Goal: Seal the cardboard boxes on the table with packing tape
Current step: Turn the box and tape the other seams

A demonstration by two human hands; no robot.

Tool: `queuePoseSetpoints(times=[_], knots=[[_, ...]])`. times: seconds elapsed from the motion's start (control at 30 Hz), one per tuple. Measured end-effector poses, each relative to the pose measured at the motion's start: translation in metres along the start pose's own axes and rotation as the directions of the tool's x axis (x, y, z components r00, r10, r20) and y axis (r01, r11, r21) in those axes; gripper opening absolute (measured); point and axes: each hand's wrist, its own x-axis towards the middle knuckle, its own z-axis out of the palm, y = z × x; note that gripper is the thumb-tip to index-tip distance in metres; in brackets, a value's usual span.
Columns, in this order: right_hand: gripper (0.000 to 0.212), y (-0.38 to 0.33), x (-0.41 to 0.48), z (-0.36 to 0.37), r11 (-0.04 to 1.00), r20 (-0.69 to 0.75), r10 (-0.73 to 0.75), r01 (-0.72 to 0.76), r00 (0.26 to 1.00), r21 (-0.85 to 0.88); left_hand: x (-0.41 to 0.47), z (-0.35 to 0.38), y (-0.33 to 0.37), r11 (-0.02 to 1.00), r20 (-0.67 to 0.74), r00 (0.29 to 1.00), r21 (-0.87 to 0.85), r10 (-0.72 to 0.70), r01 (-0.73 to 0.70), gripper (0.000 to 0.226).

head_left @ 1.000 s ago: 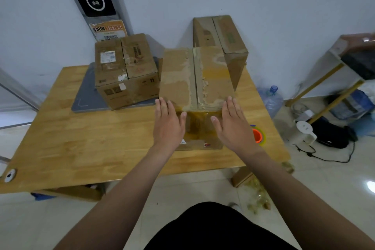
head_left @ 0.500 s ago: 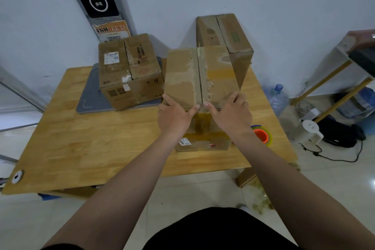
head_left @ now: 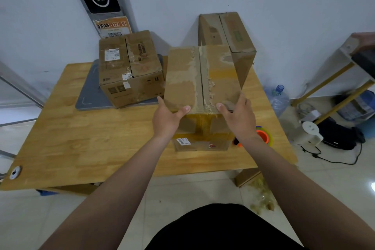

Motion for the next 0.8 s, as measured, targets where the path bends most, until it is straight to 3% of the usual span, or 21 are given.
queuePoseSetpoints(times=[0.2,0.37,0.47,0.63,0.73,0.8], knots=[[0.069,0.015,0.003,0.004,0.959,-0.019,0.091,-0.083,0.996,0.271,0.001,0.002,-0.017,0.964,0.051,0.998,-0.263,-0.028,0.041,0.094],[0.064,0.019,-0.009,0.005,0.910,0.009,0.110,-0.104,0.994,0.401,-0.001,-0.001,-0.021,0.929,0.080,0.997,-0.369,0.017,0.014,0.069],[0.064,0.020,-0.010,0.002,0.894,0.034,0.101,-0.105,0.994,0.436,-0.002,-0.005,-0.024,0.940,0.122,0.992,-0.342,0.026,0.017,0.063],[0.062,0.026,0.002,-0.017,0.988,0.136,0.016,-0.037,0.991,0.150,0.009,-0.022,-0.025,0.984,0.252,0.966,-0.178,0.056,-0.011,0.082],[0.052,0.020,0.014,-0.025,0.966,0.052,-0.248,0.251,0.967,-0.068,0.012,-0.034,-0.012,0.968,0.099,0.963,-0.045,0.249,-0.246,0.087],[0.046,0.005,0.022,-0.028,0.907,0.139,-0.388,0.404,0.911,-0.120,0.015,-0.034,0.001,0.907,0.089,0.912,0.100,0.401,-0.409,0.086]])
